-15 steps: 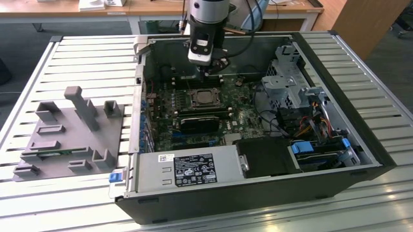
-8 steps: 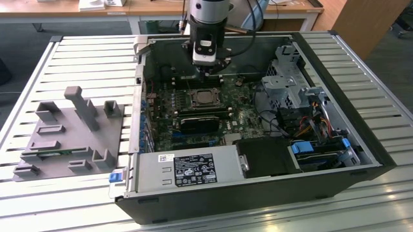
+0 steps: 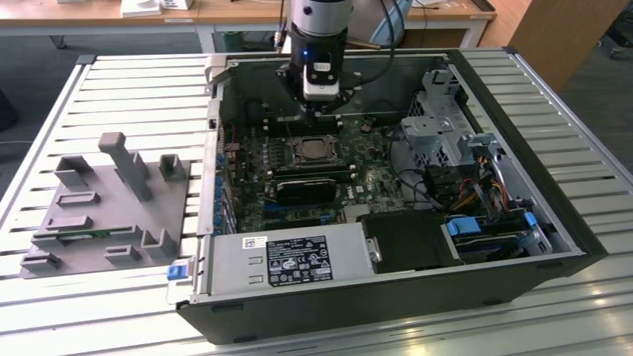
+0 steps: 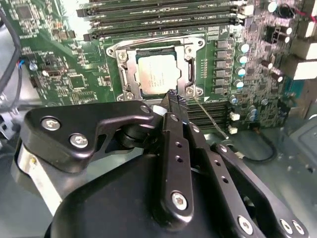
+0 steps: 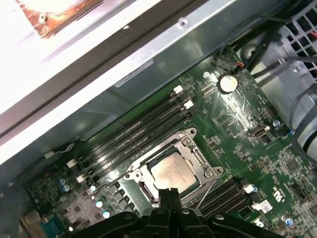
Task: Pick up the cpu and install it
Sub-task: 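Install the first cpu locking lever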
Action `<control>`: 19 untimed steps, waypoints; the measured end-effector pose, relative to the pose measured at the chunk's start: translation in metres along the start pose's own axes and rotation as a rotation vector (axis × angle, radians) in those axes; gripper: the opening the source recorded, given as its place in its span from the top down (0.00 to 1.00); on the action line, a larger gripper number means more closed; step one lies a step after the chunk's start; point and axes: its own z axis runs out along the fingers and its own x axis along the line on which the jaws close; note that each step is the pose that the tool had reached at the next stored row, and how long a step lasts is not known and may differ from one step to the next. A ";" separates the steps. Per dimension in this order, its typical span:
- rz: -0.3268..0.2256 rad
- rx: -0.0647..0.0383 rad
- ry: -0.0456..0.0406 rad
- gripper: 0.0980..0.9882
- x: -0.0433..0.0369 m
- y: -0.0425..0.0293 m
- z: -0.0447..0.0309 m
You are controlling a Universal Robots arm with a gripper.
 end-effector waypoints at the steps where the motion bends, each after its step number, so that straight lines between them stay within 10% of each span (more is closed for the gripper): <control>1: -0.013 0.000 0.0003 0.99 0.0000 0.0000 0.0000; 19: -0.277 0.009 0.0069 0.99 0.0000 0.0000 0.0007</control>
